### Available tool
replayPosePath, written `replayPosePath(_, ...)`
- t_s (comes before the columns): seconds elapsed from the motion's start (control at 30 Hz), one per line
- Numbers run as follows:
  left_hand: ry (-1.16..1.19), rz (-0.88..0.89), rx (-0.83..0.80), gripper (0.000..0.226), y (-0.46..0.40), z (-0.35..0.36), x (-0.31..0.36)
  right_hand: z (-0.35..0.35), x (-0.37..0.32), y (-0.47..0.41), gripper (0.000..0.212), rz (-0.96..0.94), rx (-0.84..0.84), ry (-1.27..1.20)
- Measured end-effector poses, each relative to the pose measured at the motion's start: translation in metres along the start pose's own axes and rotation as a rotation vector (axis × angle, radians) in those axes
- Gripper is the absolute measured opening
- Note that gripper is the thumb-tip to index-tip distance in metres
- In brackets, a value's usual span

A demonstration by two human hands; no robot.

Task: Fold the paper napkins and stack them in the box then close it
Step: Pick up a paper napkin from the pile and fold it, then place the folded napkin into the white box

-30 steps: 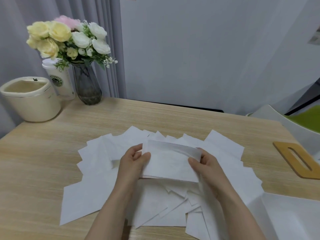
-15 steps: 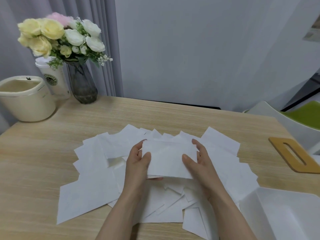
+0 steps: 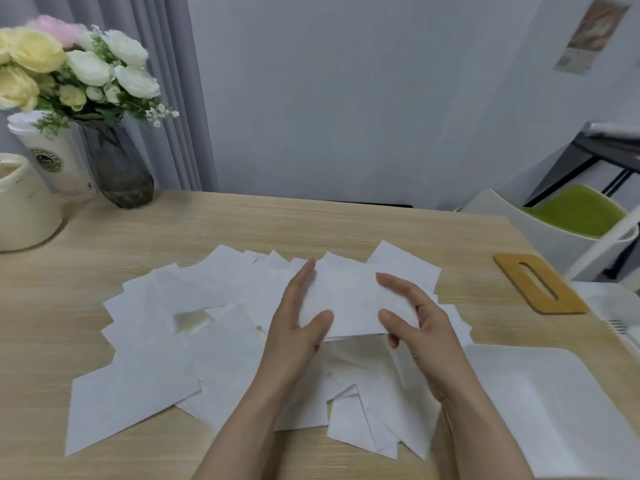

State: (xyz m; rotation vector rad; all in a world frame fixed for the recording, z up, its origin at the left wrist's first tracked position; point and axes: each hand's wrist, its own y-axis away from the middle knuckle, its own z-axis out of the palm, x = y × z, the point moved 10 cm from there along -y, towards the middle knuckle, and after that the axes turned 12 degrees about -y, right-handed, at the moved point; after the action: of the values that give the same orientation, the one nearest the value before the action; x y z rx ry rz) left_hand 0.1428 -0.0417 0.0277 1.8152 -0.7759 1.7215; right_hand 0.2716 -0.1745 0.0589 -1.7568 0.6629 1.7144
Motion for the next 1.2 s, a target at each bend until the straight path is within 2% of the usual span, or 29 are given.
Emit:
replayPosePath(0.2,-0.042,-0.034,-0.084,0.036,0.013,0.061,0.006,-0.074,-0.009,0.026,0.040,0.030,0.093,0.010)
replayPosePath(0.43,-0.139,-0.020,-0.157,0.036,0.032,0.133,0.012,-0.148,-0.012,0.060,0.034,0.063,0.182,0.055)
replayPosePath(0.57,-0.318,0.029,-0.143,0.035,0.046,0.162,0.015,-0.187,-0.012,0.076,0.028,0.072,0.236,0.145)
replayPosePath(0.7,-0.507,0.161,-0.138,0.025,0.060,0.186,0.023,-0.210,-0.009,0.092,0.021,0.117,0.264,0.233)
replayPosePath(0.77,-0.606,0.213,-0.134,0.029,0.064,0.195,0.026,-0.217,-0.008,0.098,0.020,0.128,0.268,0.275)
replayPosePath(0.87,-0.850,0.313,-0.139,0.042,0.069,0.206,0.029,-0.229,-0.009,0.107,0.020,0.114,0.322,0.562)
replayPosePath(1.0,-1.216,0.391,-0.230,0.044,0.071,0.221,0.025,-0.217,-0.015,0.108,0.018,-0.042,0.277,0.894)
replayPosePath(1.07,-1.348,0.417,-0.289,0.048,0.071,0.227,0.023,-0.211,-0.014,0.108,0.017,-0.104,0.252,1.002)
replayPosePath(1.2,-1.481,0.465,-0.392,0.051,0.068,0.236,0.020,-0.210,-0.009,0.107,0.015,-0.113,0.243,1.096)
